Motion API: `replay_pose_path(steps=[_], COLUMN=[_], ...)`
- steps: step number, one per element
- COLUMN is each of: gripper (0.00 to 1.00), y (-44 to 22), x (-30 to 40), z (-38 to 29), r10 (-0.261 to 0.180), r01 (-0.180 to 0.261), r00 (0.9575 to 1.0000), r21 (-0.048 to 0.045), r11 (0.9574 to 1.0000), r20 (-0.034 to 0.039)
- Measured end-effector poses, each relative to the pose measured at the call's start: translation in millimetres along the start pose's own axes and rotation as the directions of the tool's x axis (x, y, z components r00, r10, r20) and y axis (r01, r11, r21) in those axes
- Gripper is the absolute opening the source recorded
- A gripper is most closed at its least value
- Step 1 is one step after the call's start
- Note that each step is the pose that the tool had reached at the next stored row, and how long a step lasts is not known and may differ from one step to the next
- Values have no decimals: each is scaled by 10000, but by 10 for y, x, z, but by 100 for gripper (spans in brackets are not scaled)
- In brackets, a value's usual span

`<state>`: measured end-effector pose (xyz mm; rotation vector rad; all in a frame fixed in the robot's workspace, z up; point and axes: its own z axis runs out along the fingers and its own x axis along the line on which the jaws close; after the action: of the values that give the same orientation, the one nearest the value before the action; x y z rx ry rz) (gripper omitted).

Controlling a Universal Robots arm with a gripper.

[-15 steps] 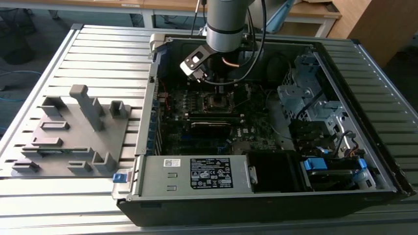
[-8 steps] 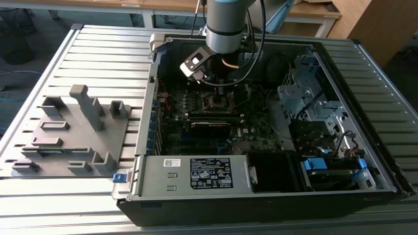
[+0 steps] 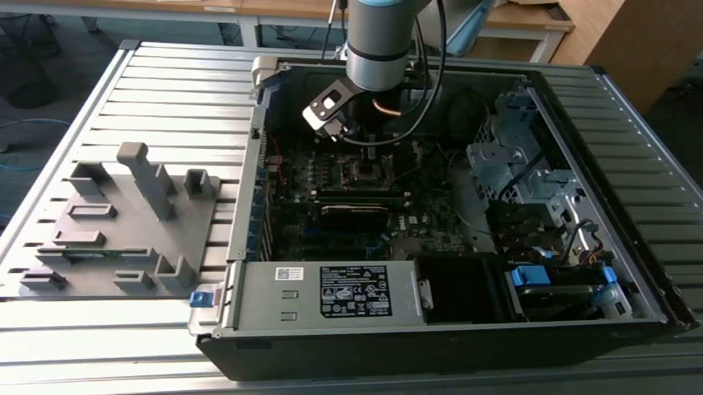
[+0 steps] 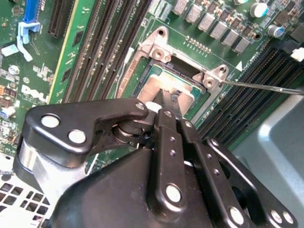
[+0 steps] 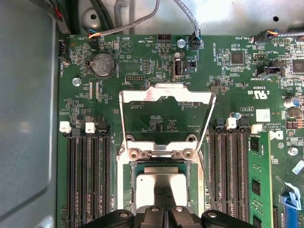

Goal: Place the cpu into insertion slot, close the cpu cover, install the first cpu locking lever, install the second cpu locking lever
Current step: 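Place the cpu into insertion slot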

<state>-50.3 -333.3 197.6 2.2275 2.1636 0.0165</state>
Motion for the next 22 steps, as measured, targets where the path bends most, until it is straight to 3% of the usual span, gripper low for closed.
replay_pose_path(steps=[8, 16, 22], gripper=[10, 10, 10], y=[2, 5, 6], x=[3, 0, 0], z=[-4, -116, -133], r10=[1, 0, 0], r01=[-1, 0, 0], r00=[10000, 10000, 10000], r21=[-11, -6, -6], r11=[10000, 10000, 10000], r20=[-18, -11, -11])
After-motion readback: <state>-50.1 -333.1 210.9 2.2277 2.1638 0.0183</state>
